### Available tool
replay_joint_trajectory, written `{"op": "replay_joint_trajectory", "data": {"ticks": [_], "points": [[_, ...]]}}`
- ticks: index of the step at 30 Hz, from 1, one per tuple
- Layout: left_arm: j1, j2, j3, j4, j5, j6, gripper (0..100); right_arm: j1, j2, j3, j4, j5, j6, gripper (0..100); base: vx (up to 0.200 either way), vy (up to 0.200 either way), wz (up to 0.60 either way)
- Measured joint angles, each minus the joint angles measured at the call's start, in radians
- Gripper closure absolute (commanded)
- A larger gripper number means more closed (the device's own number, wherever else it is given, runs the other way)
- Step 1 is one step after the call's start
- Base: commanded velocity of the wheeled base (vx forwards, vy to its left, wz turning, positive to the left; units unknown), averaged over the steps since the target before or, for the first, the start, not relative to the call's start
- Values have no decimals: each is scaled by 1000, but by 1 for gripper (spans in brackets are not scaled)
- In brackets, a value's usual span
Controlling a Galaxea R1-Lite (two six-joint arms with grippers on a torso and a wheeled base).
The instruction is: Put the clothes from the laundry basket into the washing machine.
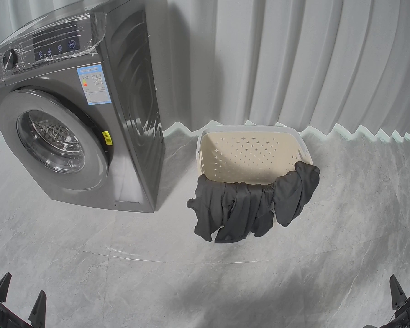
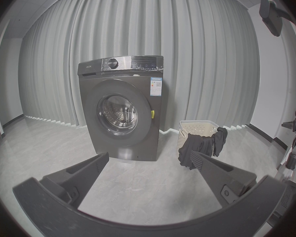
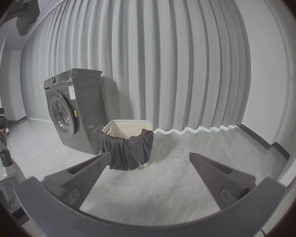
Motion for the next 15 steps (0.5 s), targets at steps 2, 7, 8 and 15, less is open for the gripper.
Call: {"op": "replay_joint_trajectory", "data": {"ticks": [2, 7, 8, 15], "points": [[0, 0, 0, 0, 0, 0, 0, 0, 0, 0, 0, -1, 0, 0, 0, 200, 0], [0, 0, 0, 0, 0, 0, 0, 0, 0, 0, 0, -1, 0, 0, 0, 200, 0], [0, 0, 0, 0, 0, 0, 0, 0, 0, 0, 0, 0, 0, 0, 0, 200, 0], [0, 0, 0, 0, 0, -1, 0, 0, 0, 0, 0, 0, 0, 0, 0, 86, 0]]}}
